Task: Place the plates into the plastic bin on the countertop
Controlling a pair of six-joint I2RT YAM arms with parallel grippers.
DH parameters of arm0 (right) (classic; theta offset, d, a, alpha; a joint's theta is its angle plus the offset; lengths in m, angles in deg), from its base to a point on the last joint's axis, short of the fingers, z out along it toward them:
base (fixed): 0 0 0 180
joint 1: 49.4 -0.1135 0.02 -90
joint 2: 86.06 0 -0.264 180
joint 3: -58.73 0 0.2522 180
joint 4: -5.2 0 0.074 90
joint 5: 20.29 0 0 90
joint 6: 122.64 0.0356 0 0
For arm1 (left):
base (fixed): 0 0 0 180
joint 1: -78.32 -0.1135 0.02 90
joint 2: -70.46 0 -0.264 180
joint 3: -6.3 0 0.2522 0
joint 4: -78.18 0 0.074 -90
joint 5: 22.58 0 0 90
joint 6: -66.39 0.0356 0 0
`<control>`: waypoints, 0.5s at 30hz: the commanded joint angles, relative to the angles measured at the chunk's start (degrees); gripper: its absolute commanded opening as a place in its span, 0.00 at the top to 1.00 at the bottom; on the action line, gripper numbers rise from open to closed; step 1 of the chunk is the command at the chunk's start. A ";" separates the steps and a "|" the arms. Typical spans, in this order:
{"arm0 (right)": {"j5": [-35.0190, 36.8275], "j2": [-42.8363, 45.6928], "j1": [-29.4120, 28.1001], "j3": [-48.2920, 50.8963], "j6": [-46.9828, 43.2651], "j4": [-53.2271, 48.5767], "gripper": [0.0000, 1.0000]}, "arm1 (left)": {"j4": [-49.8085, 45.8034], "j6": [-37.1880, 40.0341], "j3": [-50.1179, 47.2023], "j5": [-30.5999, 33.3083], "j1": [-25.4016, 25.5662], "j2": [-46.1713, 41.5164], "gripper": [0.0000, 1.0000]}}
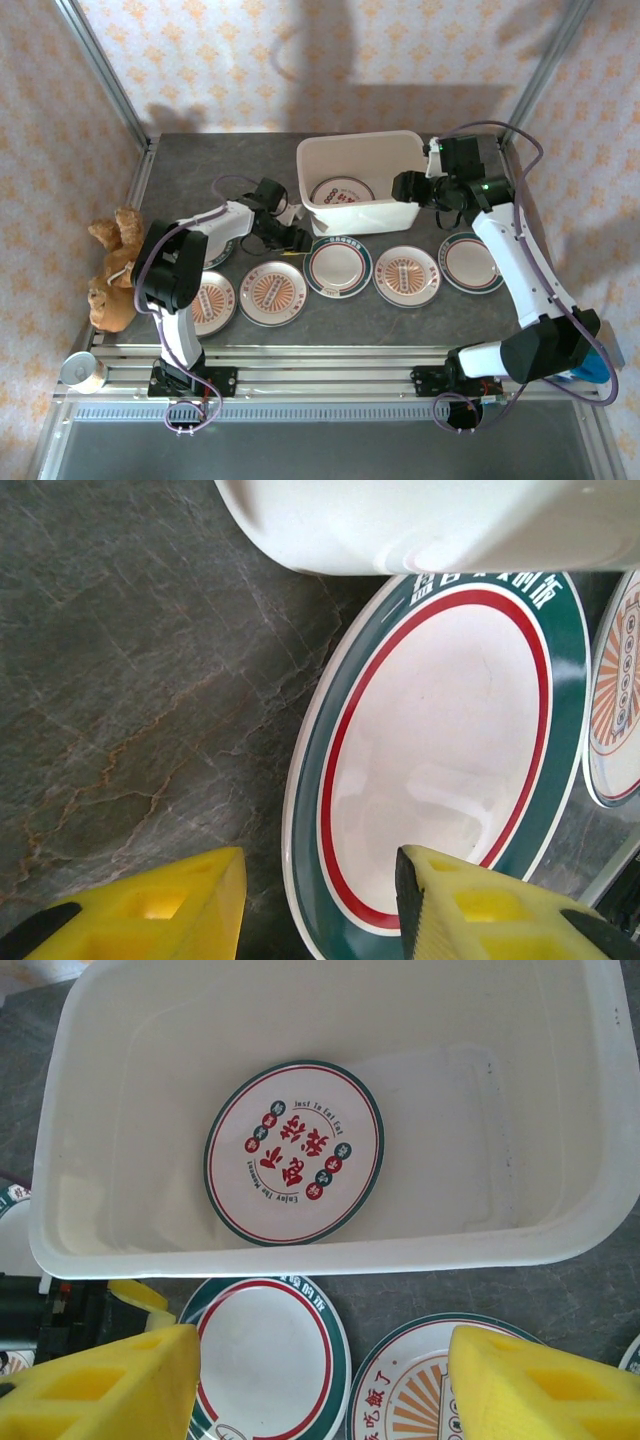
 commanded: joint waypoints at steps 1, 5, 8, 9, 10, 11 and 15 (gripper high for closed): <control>1.19 1.20 -0.39 0.85 1.00 2.07 0.34 | -1.00 1.32 0.12 -1.16 0.80 1.32 0.56; 1.29 2.05 -0.41 1.96 1.74 2.90 0.34 | 0.28 0.82 -1.01 -1.26 1.06 1.32 0.56; 1.30 2.66 -0.39 2.83 2.04 3.22 0.34 | 0.78 0.52 -1.27 -1.12 1.23 1.31 0.56; 1.38 2.84 -0.41 3.12 2.13 3.24 0.34 | 0.83 0.52 -1.26 -0.99 1.35 2.93 0.56; 1.42 3.05 -0.43 3.33 2.26 3.26 0.35 | 0.99 0.52 -1.23 -0.98 1.45 3.16 0.56; 1.52 3.20 -0.42 3.57 2.31 3.43 0.35 | 1.02 0.48 -1.26 -0.83 1.52 3.38 0.56; 1.48 3.76 -0.47 4.59 2.79 3.78 0.35 | 2.54 -0.39 -1.69 -1.14 1.77 4.12 0.56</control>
